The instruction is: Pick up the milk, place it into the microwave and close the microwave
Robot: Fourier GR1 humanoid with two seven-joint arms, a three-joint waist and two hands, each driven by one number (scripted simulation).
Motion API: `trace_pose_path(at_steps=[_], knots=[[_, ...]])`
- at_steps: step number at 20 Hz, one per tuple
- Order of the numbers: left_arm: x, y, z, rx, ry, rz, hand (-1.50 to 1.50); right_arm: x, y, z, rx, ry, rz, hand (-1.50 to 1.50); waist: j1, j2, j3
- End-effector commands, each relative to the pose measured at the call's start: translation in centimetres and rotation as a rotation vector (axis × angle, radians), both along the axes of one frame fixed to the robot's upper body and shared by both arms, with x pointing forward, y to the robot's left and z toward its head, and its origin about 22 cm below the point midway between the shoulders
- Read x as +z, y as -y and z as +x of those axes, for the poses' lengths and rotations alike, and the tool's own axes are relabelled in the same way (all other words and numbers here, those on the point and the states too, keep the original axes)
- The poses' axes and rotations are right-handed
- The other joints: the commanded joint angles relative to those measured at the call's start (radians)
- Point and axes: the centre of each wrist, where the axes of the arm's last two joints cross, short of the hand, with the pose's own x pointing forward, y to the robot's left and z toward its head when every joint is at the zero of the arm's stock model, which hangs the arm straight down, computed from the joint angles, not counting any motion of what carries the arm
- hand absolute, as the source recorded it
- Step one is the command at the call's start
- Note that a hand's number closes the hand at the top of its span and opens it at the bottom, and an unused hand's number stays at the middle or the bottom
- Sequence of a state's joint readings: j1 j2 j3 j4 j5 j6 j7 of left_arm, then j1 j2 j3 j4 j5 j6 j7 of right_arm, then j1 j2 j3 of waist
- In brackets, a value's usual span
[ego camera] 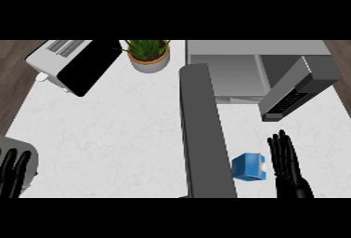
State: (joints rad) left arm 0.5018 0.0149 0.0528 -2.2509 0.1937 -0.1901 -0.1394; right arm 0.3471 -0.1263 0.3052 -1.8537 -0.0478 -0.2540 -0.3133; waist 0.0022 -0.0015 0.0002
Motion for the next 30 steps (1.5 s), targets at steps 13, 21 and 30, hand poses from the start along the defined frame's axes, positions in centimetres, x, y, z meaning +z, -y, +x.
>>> trace_pose_path(at_steps=[13,21,30], knots=[[-1.4,-0.3,-1.4,-0.022,0.017,-0.002,-1.50,-6.5,2.3,2.0,0.038,0.015,-0.054,-1.50,0.005,0.000,0.000],[-1.3,-0.2,-2.8,-0.004,0.008,-0.013,-1.50,-8.6,2.6,2.8,-0.029,-0.017,-0.078,-1.50,0.005,0.000,0.000],[-0.1,-0.5,0.5,0.006,0.018,0.001,-1.50,-13.7,6.6,1.9,-0.142,-0.088,-0.188,-1.50,0.000,0.002,0.000]])
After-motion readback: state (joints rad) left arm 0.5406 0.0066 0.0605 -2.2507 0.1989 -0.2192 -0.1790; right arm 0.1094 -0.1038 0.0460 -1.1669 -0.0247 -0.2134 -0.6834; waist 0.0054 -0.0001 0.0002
